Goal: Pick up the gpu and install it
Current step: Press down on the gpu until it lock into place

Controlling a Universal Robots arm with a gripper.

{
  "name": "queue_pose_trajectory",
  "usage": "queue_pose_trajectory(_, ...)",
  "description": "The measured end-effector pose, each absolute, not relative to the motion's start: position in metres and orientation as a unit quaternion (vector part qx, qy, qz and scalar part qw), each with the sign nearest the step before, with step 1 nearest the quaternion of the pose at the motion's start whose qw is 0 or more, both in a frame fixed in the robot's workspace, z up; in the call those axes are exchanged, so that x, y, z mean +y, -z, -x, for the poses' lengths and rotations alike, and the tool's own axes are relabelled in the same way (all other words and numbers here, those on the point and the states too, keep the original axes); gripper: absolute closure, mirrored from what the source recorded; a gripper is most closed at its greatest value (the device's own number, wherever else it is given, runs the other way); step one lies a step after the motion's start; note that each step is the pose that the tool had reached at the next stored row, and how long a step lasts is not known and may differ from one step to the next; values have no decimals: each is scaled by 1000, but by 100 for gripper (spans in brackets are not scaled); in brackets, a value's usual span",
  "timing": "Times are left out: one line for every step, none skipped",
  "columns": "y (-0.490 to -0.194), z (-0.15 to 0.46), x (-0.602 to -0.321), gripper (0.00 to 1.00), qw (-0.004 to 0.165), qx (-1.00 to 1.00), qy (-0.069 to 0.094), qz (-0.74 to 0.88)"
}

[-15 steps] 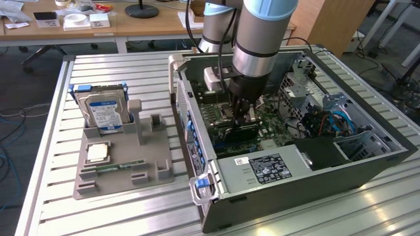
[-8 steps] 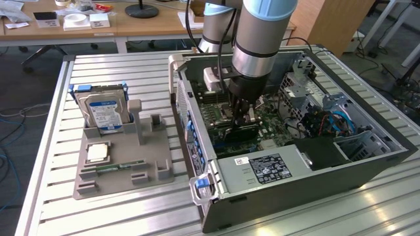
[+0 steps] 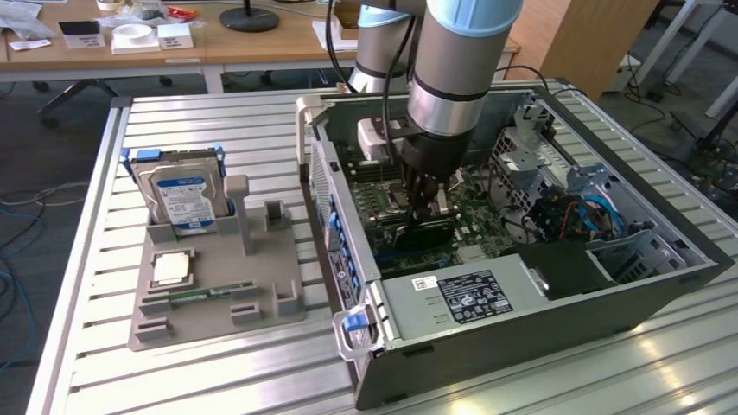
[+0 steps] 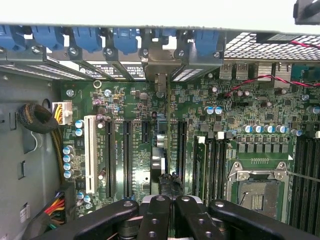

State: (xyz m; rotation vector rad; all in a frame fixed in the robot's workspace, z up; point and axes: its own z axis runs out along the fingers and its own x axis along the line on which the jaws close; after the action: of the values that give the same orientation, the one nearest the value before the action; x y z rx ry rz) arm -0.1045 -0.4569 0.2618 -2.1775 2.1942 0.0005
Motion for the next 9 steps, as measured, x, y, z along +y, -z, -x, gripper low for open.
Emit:
queue_pose_trajectory(-262,104,-457,89,25,710,0,704)
queue_pose_trajectory(-262,104,-457,89,25,710,0,704)
queue_pose_trajectory(-262,104,-457,89,25,710,0,704)
queue_pose_trajectory(-262,104,-457,89,25,710,0,704)
queue_pose_trajectory(-262,104,-457,89,25,710,0,704)
queue_pose_trajectory(-262,104,-457,89,25,710,0,704)
queue_pose_trajectory(-262,104,-457,89,25,710,0,704)
queue_pose_trajectory(-262,104,-457,89,25,710,0,704)
queue_pose_trajectory(-262,104,-457,89,25,710,0,704)
